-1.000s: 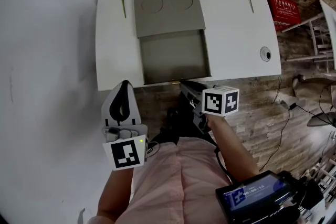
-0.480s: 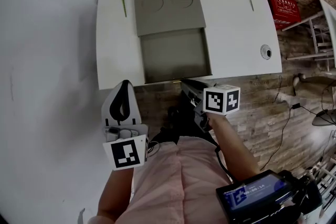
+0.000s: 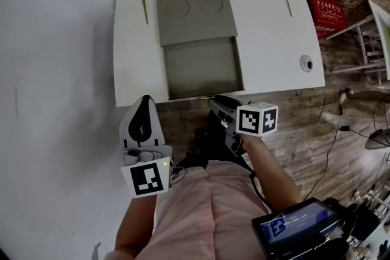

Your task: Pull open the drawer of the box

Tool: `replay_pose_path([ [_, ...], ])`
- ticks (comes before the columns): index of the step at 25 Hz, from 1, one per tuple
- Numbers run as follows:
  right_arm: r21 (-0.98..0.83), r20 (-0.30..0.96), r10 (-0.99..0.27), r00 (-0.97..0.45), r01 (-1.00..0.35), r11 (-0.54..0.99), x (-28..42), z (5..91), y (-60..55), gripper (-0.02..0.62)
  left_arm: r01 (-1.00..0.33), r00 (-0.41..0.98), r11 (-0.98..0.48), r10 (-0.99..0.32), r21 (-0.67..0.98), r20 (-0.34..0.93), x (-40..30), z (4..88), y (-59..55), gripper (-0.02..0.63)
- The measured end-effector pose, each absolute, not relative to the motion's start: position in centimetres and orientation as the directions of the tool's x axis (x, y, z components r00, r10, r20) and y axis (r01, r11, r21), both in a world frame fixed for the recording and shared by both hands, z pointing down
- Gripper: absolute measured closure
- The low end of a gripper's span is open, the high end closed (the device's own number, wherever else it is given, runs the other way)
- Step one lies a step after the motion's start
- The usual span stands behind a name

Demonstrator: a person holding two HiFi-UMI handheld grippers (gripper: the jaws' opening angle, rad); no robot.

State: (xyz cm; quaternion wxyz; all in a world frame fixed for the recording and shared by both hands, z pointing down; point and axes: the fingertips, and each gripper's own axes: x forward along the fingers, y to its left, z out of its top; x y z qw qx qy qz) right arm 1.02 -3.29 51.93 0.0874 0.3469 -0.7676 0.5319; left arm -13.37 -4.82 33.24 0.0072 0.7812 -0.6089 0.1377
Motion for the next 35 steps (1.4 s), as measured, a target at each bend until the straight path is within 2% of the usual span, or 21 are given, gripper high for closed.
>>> replay_pose_path([
  [8, -0.678, 0.504, -0.519, -0.69, -0.689, 0.258, 3.4, 48.4, -2.7, 0.472, -0.966, 0.217, -0.232, -0.968, -0.118, 0.126, -13.3, 30.9, -4.5, 0.595],
  [12, -0.588, 0.42, -0.62, -0.663, -0.719, 0.371, 3.2, 40.8, -4.2, 0.503, -0.965, 0.25, -0.255, -0.965, -0.066, 0.078, -11.7, 26.9, -4.7, 0.595],
  [18, -0.249, 0.219, -0.806, -0.55, -0.83, 0.499, 3.5, 27.7, -7.4, 0.569, -0.962, 0.259, -0.25, -0.963, -0.105, -0.079, -10.9, 18.6, -6.6, 0.595],
  [24, -0.055, 0.101, -0.877, -0.47, -0.883, 0.467, 4.0, 22.0, -7.9, 0.589, -0.96, 0.26, -0.239, -0.954, -0.146, -0.149, -10.2, 14.9, -7.4, 0.595],
  [35, 0.01, 0.047, -0.892, -0.45, -0.893, 0.451, 4.0, 21.5, -6.3, 0.592, -0.952, 0.281, -0.259, -0.95, -0.161, -0.133, -9.1, 15.7, -6.2, 0.595],
])
